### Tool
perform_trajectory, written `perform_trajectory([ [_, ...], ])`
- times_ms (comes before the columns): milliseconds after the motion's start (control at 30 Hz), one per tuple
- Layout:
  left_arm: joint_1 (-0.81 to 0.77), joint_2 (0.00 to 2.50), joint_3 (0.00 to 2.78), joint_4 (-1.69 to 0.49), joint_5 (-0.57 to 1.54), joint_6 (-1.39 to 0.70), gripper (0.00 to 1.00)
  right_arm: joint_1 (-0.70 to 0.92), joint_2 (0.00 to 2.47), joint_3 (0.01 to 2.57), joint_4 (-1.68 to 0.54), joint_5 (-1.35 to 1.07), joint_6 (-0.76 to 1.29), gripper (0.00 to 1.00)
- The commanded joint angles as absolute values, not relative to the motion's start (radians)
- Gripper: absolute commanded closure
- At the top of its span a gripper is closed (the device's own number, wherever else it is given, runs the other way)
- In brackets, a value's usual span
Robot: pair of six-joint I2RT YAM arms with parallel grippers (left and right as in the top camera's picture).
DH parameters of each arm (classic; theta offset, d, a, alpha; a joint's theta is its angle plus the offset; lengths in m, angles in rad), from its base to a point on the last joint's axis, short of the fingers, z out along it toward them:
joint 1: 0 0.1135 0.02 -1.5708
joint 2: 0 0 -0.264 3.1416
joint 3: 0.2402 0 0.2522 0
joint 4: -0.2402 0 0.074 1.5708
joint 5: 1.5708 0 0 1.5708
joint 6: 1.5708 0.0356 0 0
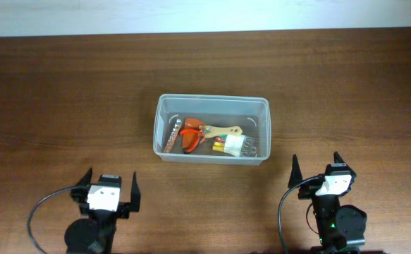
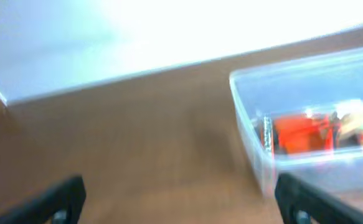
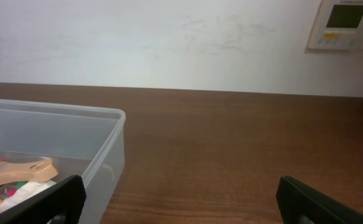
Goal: Pack container
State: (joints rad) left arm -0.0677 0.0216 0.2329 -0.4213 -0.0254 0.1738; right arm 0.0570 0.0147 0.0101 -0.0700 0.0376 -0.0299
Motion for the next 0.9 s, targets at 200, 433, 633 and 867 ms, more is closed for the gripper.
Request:
perform_trajectory([
  [200,-0.070,0.005,0.009,0.086,-0.278,0.139,0.01,0.065,0.006,0.006,-0.078,0.060,-0.028,0.01],
  [433,-0.069,0.005,0.009,-0.059,-0.333,-0.023,0.01,0.065,0.006,0.006,-0.078,0.060,-0.028,0.01],
  [633,-0.069,0.005,0.009,-0.072,-0.127,-0.024,0.01,0.065,0.006,0.006,-0.078,0.060,-0.028,0.01],
  [867,-0.069,0.005,0.009,-0.073,-0.123,-0.123,0.01,0.065,0.006,0.006,-0.078,0.060,-0.028,0.01],
])
